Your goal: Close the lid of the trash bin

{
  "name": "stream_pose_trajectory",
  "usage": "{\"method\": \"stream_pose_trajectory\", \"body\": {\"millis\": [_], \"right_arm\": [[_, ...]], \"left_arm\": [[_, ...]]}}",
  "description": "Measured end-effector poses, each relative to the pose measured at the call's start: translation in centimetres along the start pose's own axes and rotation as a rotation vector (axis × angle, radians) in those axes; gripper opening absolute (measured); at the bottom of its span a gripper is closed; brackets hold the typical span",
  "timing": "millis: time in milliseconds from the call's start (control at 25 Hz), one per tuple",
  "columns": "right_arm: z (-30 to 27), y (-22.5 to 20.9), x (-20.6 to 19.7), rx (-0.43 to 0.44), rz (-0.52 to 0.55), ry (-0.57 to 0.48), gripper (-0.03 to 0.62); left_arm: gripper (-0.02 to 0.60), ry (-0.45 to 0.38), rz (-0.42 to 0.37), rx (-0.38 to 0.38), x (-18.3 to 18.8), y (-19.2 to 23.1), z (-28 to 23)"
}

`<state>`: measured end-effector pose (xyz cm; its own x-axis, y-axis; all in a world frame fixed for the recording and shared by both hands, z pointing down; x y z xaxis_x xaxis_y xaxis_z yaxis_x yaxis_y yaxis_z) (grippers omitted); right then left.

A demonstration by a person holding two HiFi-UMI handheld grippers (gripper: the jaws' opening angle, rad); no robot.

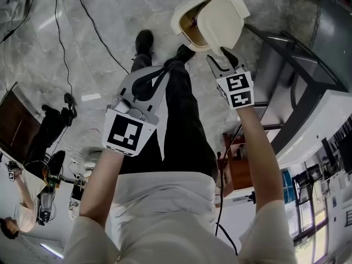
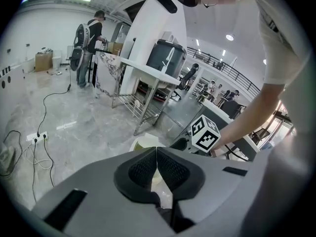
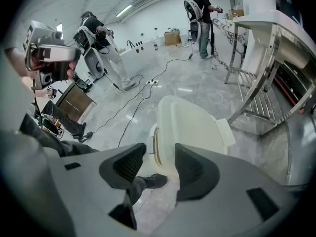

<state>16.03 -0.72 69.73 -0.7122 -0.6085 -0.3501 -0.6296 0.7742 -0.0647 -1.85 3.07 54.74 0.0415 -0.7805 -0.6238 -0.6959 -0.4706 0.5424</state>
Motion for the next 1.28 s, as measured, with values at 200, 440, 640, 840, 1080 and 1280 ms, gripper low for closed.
{"method": "stream_pose_trajectory", "body": {"millis": [200, 440, 640, 840, 1080, 1280], "right_arm": [[-1.7, 1.9, -1.0, 0.000, -0.014, 0.020, 0.204], [-4.4, 3.7, -2.3, -0.012, -0.025, 0.056, 0.204], [-7.1, 4.6, -3.2, -0.024, -0.047, 0.085, 0.202], [-8.7, 5.2, -4.0, -0.028, -0.073, 0.108, 0.204], [-9.9, 5.5, -4.4, -0.026, -0.068, 0.113, 0.204], [-10.8, 6.2, -4.4, -0.014, -0.088, 0.121, 0.207]], "left_arm": [[0.017, 0.023, -0.001, -0.015, -1.8, 0.3, -0.1], [0.017, 0.040, 0.005, -0.022, -3.4, 1.0, 0.2], [0.017, 0.043, 0.014, -0.018, -4.6, 1.9, 0.1], [0.018, 0.060, 0.025, -0.028, -5.5, 2.1, -0.4], [0.017, 0.067, 0.032, -0.037, -6.5, 2.3, -1.1], [0.017, 0.075, 0.037, -0.046, -7.1, 2.3, -1.7]]}}
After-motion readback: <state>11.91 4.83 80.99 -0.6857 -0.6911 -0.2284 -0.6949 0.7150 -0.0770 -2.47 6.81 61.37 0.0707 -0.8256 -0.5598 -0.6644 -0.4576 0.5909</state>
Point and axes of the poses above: the fingertips, and each gripper's own axes: z backward along the fingers, y to its left, x out of its top, the point moved 4 cm from there along z, backward along the fingers, and after that the axes turned 13 degrees about -x, right-handed, at the moved point
